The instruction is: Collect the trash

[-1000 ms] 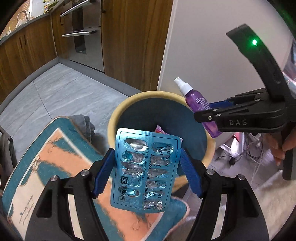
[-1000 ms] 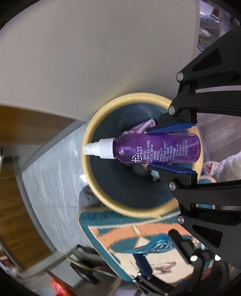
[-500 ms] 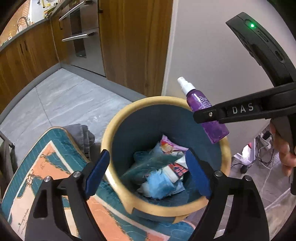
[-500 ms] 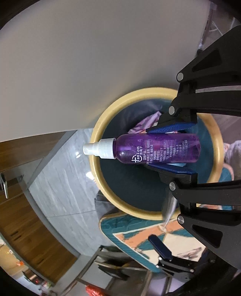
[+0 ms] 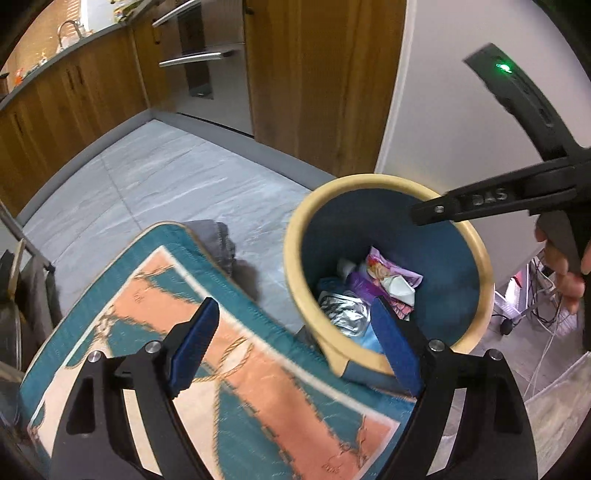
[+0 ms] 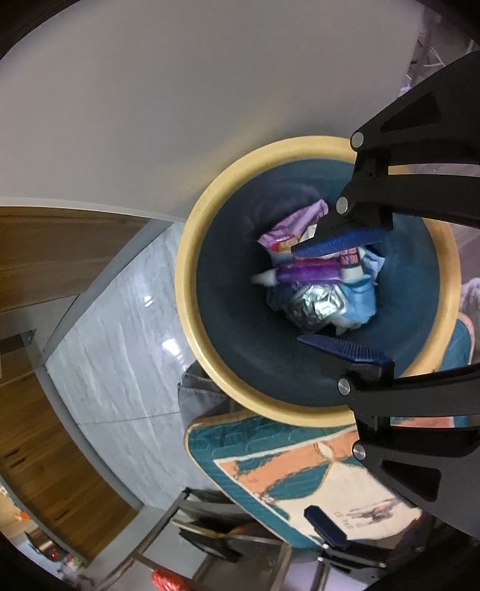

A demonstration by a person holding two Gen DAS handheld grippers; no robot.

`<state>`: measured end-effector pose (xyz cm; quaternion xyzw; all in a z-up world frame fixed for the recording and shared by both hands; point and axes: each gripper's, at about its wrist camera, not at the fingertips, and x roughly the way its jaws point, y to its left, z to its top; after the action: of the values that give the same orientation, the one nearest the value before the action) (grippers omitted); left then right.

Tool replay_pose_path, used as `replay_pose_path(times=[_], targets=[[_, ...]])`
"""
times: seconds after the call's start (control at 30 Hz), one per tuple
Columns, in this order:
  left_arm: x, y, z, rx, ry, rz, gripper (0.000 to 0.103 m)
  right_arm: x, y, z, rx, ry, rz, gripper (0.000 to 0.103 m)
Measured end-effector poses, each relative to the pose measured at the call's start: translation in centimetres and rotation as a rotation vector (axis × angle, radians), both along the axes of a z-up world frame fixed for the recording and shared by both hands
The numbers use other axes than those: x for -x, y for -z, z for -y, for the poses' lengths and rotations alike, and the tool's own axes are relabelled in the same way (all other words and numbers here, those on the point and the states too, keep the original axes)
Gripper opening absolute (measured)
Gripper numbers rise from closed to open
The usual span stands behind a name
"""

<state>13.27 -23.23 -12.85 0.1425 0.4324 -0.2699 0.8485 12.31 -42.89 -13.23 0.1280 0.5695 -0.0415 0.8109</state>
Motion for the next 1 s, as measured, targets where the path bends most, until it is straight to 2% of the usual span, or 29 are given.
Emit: replay_pose_path(times=[0.2, 0.3, 0.4, 0.57, 0.63, 0.67, 0.77, 0.87, 1.0], targets=[[2.6, -2.9, -1.1, 0.046, -0.017, 0.015, 0.083, 4.2, -2.6, -0.9, 0.080, -0.037, 0.018, 0.046], [4.6, -4.6, -1.4, 0.075, -0.018, 0.023, 0.083, 7.7, -5.2, -1.5, 0.094, -0.055, 0.107, 0.049], [7.5, -6.5, -1.7, 0.077, -0.023, 0.063, 0.084, 11.2, -7.2, -2.4, 0.165, -0.074, 0.184, 0.052], [12.2, -10.0, -2.8, 0.098, -0.026, 0.171, 0.098, 16.9, -10.8, -4.3, 0.253, -0.107, 0.379, 0.073], [14.0, -11.7, -3.7, 0.134, -0.042, 0.221, 0.097, 18.9, -12.3, -4.8, 0.275, -0.100, 0.475, 0.093], [15.0, -12.5, -4.2, 0.150, -0.050, 0.245, 0.097, 20.1, -13.2, -5.2, 0.293, -0.094, 0.536, 0.096], [17.0, -14.0, -5.1, 0.164, -0.066, 0.298, 0.097, 23.0, -15.0, -6.3, 0.340, -0.091, 0.672, 0.098], [18.1, -14.9, -5.7, 0.169, -0.085, 0.343, 0.097, 24.8, -15.9, -6.9, 0.364, -0.070, 0.748, 0.098], [18.7, -15.6, -6.5, 0.203, -0.116, 0.375, 0.097, 24.9, -16.1, -6.9, 0.368, -0.016, 0.748, 0.098]])
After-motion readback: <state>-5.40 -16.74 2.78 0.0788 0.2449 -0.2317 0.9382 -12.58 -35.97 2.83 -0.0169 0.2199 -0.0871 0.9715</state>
